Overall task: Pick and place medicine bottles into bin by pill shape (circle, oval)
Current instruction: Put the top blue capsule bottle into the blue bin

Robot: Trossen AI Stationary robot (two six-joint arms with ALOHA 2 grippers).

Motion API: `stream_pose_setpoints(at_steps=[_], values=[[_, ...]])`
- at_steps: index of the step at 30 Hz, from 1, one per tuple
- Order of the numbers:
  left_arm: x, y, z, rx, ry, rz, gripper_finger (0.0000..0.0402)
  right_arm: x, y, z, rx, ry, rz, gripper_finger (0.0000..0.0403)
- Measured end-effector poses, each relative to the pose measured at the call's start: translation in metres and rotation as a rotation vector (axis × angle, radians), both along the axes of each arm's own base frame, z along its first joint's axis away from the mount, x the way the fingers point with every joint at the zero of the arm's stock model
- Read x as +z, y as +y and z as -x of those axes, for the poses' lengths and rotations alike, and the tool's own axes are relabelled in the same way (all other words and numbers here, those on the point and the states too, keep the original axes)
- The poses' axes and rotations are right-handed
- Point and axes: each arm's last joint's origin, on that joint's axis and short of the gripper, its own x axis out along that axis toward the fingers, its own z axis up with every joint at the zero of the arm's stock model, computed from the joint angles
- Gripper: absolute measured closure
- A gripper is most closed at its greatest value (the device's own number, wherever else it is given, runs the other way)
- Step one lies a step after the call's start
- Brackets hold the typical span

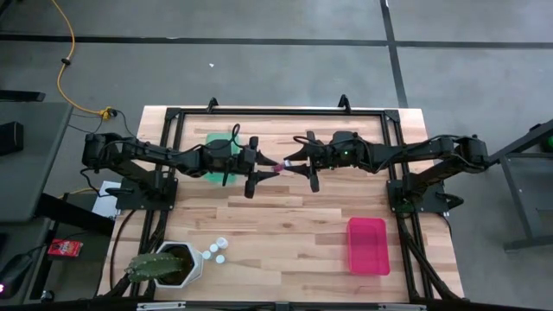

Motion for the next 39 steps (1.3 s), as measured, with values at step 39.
stream_pose_setpoints(at_steps=[39], values=[[0.019, -0.002, 0.096, 0.451, 0.457, 0.156, 0.0307, 0.004, -0.001, 0.08, -0.308, 0.235, 0.17, 0.018]])
